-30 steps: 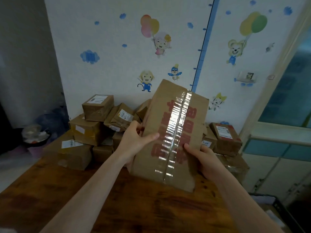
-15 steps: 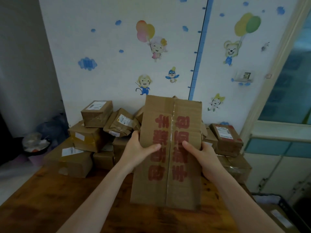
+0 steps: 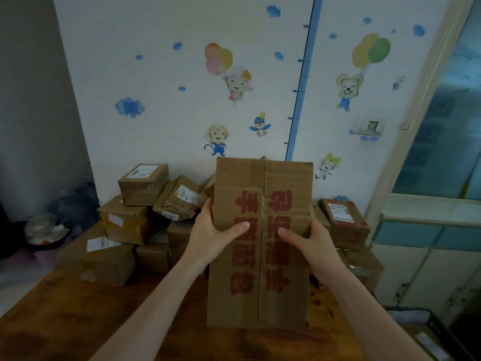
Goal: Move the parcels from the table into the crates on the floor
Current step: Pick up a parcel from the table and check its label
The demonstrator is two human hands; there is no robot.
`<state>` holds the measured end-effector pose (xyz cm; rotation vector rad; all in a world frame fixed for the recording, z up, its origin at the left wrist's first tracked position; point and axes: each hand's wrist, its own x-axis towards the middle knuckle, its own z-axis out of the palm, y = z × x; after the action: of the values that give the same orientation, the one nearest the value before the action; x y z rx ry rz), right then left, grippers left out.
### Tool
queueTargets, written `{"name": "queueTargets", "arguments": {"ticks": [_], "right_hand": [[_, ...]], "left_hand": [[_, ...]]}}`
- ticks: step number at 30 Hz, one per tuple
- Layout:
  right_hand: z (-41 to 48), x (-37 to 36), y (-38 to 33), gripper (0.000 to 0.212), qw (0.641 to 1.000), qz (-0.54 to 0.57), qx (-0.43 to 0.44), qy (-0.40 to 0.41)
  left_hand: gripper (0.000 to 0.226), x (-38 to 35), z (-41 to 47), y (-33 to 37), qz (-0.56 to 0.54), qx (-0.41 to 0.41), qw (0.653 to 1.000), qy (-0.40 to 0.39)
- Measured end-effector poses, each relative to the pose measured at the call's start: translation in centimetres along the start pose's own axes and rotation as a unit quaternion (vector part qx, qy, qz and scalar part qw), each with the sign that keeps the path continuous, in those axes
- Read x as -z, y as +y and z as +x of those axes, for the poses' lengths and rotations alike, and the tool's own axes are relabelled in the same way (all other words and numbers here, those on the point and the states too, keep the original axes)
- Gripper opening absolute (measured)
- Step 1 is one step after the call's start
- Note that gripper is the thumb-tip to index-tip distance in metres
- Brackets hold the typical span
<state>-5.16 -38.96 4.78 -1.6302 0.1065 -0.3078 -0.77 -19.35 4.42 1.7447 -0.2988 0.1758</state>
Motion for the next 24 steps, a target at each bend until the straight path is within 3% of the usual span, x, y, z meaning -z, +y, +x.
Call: {"name": "queueTargets", "arguments": {"ticks": [7, 11, 16, 22, 24], "right_hand": [[0.0, 0.1, -0.4, 0.025, 0.999, 0.008, 0.029, 0.019], [0.1, 0.3, -1.2, 0.039, 0.998, 0.052, 0.027, -0.012], [0.2, 0.6, -1.5, 0.016, 0.998, 0.019, 0.056, -0.004], [-0.5, 1.3, -2.2, 0.018, 0.996, -0.037, 0.049, -0.064], [-0.5, 1.9, -3.1, 0.035, 0.993, 0.035, -0.006, -0.113]], "left_hand": [[0.051, 0.1, 0.5, -0.1, 0.018, -0.016, 1.0, -0.008], [0.069, 0.4, 0.6, -0.1, 0.068, -0.039, 0.997, -0.011], [0.071, 0.4, 0.1, 0.1, 0.106, -0.041, 0.993, -0.008], [0.074, 1.4, -0.4, 3.1, -0.155, 0.052, 0.985, -0.058], [0.065, 1.5, -0.3, 3.3, -0.177, 0.059, 0.981, -0.062]]}}
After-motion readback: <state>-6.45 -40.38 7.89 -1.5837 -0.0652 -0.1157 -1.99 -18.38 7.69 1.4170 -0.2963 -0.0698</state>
